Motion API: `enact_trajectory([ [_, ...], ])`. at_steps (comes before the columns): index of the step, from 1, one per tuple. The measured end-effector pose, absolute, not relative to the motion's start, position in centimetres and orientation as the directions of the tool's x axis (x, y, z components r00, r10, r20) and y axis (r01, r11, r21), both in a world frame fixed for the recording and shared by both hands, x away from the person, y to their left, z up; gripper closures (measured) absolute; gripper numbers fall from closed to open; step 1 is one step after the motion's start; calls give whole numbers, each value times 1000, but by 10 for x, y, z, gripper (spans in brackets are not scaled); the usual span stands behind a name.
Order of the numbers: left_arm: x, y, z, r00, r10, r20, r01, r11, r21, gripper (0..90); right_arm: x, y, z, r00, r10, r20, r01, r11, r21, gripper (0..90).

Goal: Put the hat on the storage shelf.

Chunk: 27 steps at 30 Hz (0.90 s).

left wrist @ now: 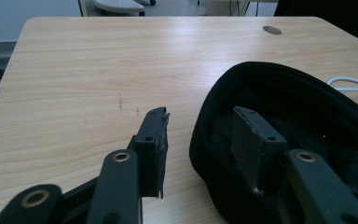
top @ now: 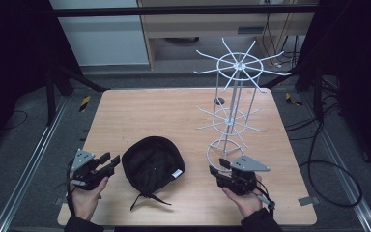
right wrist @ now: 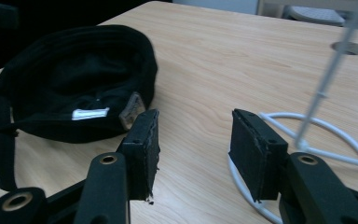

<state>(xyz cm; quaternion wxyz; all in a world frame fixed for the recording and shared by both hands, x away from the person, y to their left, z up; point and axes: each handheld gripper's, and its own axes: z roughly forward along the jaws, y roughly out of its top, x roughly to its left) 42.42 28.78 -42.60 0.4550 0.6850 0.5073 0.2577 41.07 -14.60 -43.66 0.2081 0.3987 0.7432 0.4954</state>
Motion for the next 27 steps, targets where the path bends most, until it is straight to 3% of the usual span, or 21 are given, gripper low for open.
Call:
enact_trajectory([
  [16,440,266,-442,346,937,-36,527,-163,834,591,433,-87,-438,-655,749,105,397,222,891,532],
  [27,446,266,-451,331,943,-44,573,-163,803,693,453,-53,-451,-660,743,106,427,256,867,532],
])
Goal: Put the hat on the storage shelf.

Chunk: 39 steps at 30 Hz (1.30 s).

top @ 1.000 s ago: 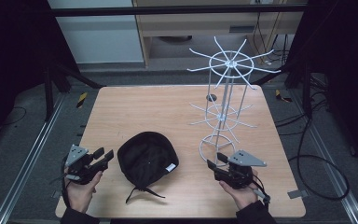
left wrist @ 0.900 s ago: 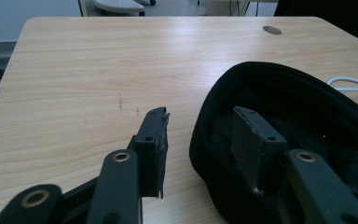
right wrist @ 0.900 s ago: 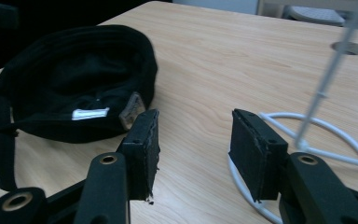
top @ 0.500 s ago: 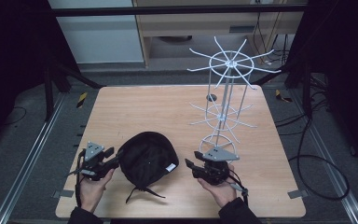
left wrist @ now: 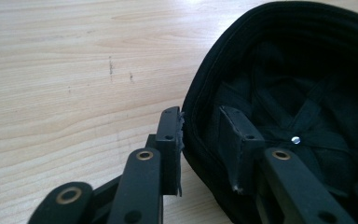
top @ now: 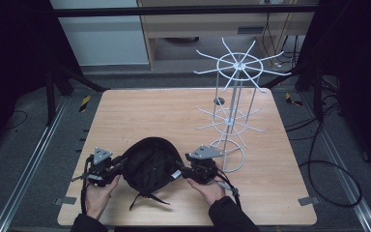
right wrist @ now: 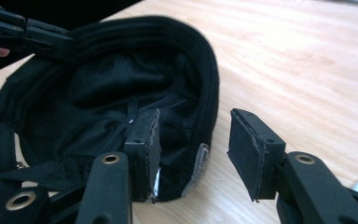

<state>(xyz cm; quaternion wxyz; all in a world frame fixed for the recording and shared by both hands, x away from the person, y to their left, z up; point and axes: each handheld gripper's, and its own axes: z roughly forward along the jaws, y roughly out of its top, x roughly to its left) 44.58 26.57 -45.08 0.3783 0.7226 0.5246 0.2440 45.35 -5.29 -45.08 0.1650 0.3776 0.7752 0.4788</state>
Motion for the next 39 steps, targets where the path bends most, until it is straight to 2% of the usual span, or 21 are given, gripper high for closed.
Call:
enact_trajectory([
  [11,448,268,-455,314,949,-42,587,-159,794,735,462,-38,-466,-652,754,75,452,308,837,563],
  [16,446,272,-453,319,946,-54,576,-148,804,645,464,-39,-471,-648,757,90,477,310,822,603],
  [18,447,273,-454,319,945,-68,588,-141,796,642,464,-39,-472,-647,757,93,481,311,819,612],
  [20,450,274,-458,322,942,-94,610,-130,781,661,465,-39,-473,-647,757,95,489,315,813,637],
  [22,451,273,-460,319,943,-99,621,-129,773,714,467,-38,-475,-646,754,120,506,305,807,682],
  [24,452,273,-461,311,946,-89,628,-134,766,728,468,-37,-476,-647,753,122,508,306,805,694],
  [30,453,273,-460,306,945,-117,624,-107,774,800,467,-36,-471,-639,758,133,505,284,815,798],
  [39,456,266,-461,311,941,-131,605,-89,791,816,460,-38,-438,-689,715,117,380,219,899,818],
])
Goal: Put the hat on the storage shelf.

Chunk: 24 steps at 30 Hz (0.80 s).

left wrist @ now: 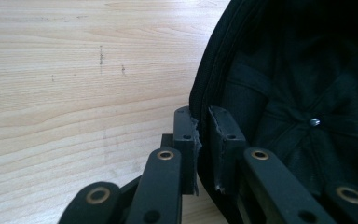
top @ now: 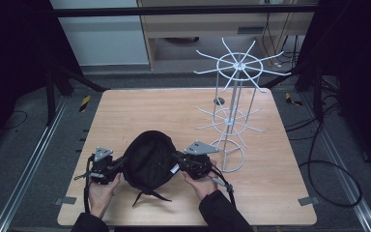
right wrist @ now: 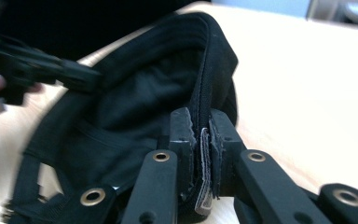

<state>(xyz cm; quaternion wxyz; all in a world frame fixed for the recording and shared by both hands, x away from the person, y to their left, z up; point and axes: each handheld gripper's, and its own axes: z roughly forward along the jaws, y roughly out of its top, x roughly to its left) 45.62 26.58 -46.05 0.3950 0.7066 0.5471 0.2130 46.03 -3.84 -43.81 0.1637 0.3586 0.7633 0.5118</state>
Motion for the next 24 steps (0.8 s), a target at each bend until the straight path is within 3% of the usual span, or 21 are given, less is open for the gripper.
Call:
enact_trajectory([
  [4,460,266,-463,312,936,-163,610,-66,790,815,454,-31,-427,-738,670,81,312,232,921,823],
  [16,471,263,-469,312,931,-188,601,-40,798,809,447,-20,-421,-808,586,55,241,245,939,827],
  [24,474,261,-472,334,924,-188,604,-57,795,779,444,-24,-419,-804,594,19,225,274,935,828],
])
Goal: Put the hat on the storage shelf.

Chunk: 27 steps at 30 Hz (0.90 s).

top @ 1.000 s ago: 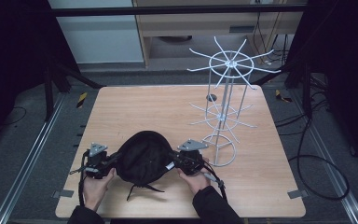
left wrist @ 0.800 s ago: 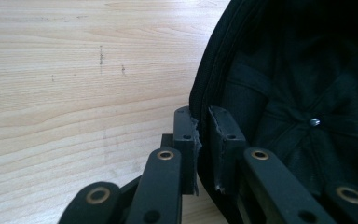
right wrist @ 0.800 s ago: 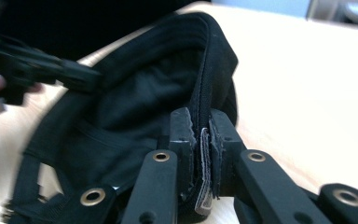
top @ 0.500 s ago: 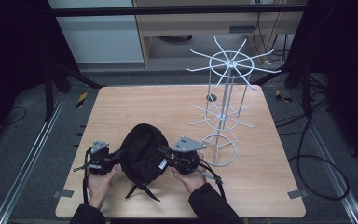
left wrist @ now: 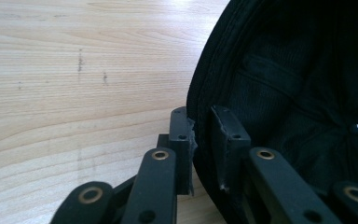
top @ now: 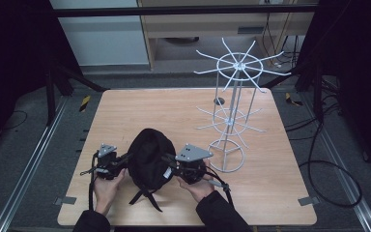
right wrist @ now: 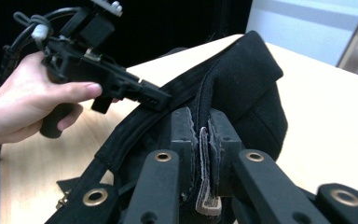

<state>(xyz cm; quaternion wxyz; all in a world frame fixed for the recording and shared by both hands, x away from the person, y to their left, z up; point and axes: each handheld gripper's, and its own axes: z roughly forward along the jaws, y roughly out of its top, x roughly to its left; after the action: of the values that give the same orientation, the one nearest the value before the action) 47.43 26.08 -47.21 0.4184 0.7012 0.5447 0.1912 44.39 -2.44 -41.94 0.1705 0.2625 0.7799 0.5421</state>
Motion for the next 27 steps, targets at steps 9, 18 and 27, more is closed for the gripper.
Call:
enact_trajectory([
  [9,473,256,-470,364,913,-184,598,-78,798,744,445,-30,-403,-785,618,-44,181,297,938,829],
  [18,463,267,-450,388,896,-214,569,-50,820,592,444,-34,-407,-771,633,-73,183,330,926,830],
  [27,439,257,-401,443,872,-209,481,-34,876,544,443,-35,-407,-755,651,-80,182,325,928,830],
])
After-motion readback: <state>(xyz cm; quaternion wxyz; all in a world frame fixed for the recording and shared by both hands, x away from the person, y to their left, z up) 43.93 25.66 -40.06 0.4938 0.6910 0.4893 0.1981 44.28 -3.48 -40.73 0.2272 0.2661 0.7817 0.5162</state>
